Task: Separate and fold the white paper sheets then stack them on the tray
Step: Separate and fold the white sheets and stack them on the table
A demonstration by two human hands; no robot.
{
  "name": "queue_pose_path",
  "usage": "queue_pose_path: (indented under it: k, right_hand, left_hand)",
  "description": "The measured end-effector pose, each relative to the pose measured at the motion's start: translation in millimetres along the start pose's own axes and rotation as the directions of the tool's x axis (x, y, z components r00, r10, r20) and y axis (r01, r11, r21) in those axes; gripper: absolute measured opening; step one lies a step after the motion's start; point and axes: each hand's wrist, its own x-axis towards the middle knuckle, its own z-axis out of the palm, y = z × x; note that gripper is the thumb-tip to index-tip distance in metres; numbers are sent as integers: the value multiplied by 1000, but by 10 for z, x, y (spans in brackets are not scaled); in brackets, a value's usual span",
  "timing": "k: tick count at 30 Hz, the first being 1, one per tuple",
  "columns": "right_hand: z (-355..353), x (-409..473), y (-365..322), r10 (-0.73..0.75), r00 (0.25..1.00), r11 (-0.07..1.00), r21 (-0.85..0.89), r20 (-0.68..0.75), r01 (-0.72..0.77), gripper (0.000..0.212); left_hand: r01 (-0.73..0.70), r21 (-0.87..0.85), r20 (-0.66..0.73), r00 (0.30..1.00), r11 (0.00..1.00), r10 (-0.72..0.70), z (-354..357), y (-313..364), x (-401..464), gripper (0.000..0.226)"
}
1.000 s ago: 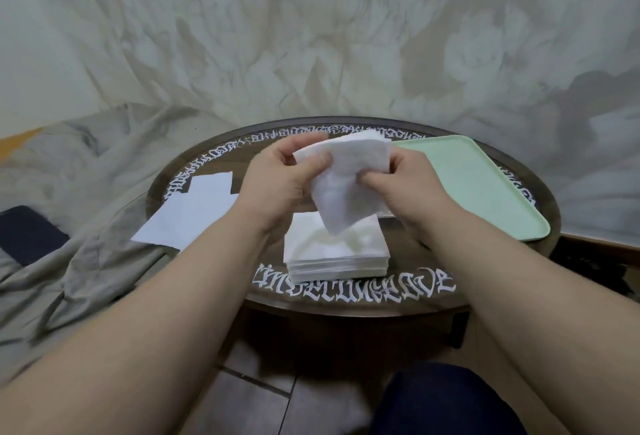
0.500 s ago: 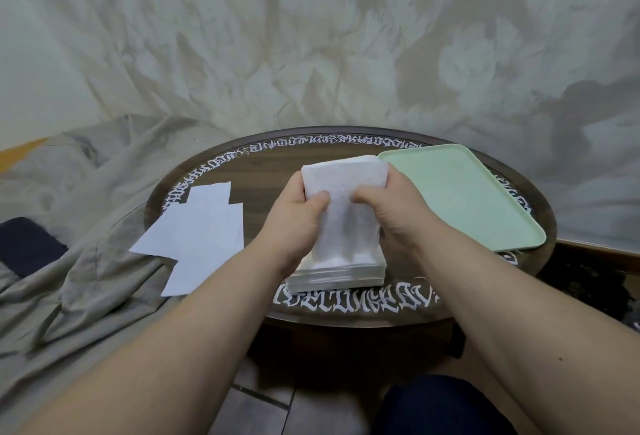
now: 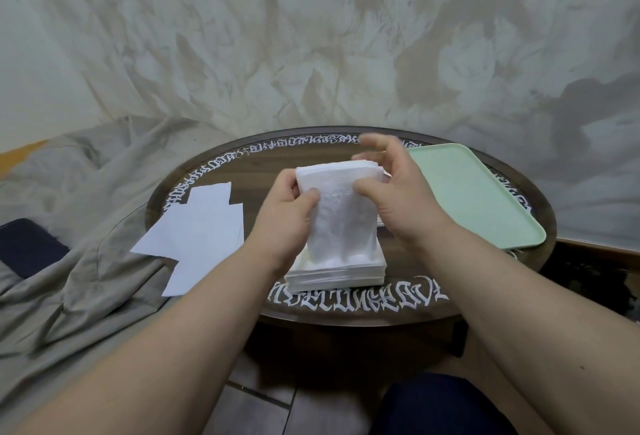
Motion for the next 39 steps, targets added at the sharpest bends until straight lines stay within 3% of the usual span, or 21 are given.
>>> queue_pose_path:
  k: [3, 5, 7, 10, 13, 16, 17, 19, 21, 24, 27, 29, 32, 34, 36, 39]
  right_hand:
    - [30, -79, 15, -187, 979, 960, -195, 84, 200, 63]
    - [71, -100, 37, -269, 954, 915, -275, 128, 295, 58]
    - [59, -97, 48, -274, 954, 903, -309, 117, 298, 49]
    - [15, -66, 56, -165, 984, 942, -286, 67, 177, 37]
    - [66, -90, 27, -109, 992, 971, -210, 57, 119, 42]
    - [60, -105, 54, -2, 999, 985, -172, 48, 11, 63]
    - [15, -97, 79, 72, 996, 985, -163, 60, -61, 65]
    - [-83, -91, 140, 238, 961, 957, -201, 139, -208, 50]
    - [-153, -91, 171, 317, 926, 907, -351, 205, -233, 26]
    - [-169, -62, 116, 240, 949, 916, -372, 204, -151, 7]
    - [-191, 13, -7, 141, 965, 912, -407, 222, -39, 20]
    - [-203, 51, -90, 87, 964, 890, -454, 252, 38, 25]
    - [-229, 95, -163, 21, 963, 883, -457, 269, 108, 24]
    - [-262, 106, -156, 39, 970, 903, -424, 242, 69, 15]
    - [-321, 99, -117, 159, 961, 937, -342, 225, -75, 12]
    - [-349, 60, 33, 361, 909, 931, -147, 208, -335, 23]
  left_hand:
    - [29, 6, 47, 998, 1000, -30, 42, 4, -31, 26]
    - [36, -7, 64, 997, 999, -35, 80, 29, -45, 26]
    - [35, -2, 70, 997, 999, -34, 84, 40, -49, 25]
    - [40, 15, 71, 997, 999, -41, 69, 53, -73, 32]
    - [45, 46, 81, 996, 998, -48, 111, 39, -100, 39]
    - [46, 1, 4, 999, 999, -46, 132, 42, -85, 10]
    - [53, -53, -35, 998, 997, -55, 120, 63, -71, 10]
    - [65, -184, -70, 994, 981, -79, 83, 126, -44, 17]
    - [48, -218, -73, 995, 975, -66, 29, 167, -19, 15]
    - [-34, 1, -75, 997, 999, 34, -108, 186, 20, 41]
    - [-162, 227, 35, 987, 960, 158, -209, 274, 24, 79]
    - [-166, 258, 114, 984, 952, 141, -248, 328, 68, 85]
    - [-89, 399, 149, 988, 913, 31, -315, 344, 113, 67]
    - [-30, 425, 123, 992, 905, -24, -369, 297, 123, 35]
    - [68, 320, 46, 995, 945, -88, -411, 206, 118, 9]
    - [229, 184, -40, 973, 956, -226, -430, 64, 90, 12]
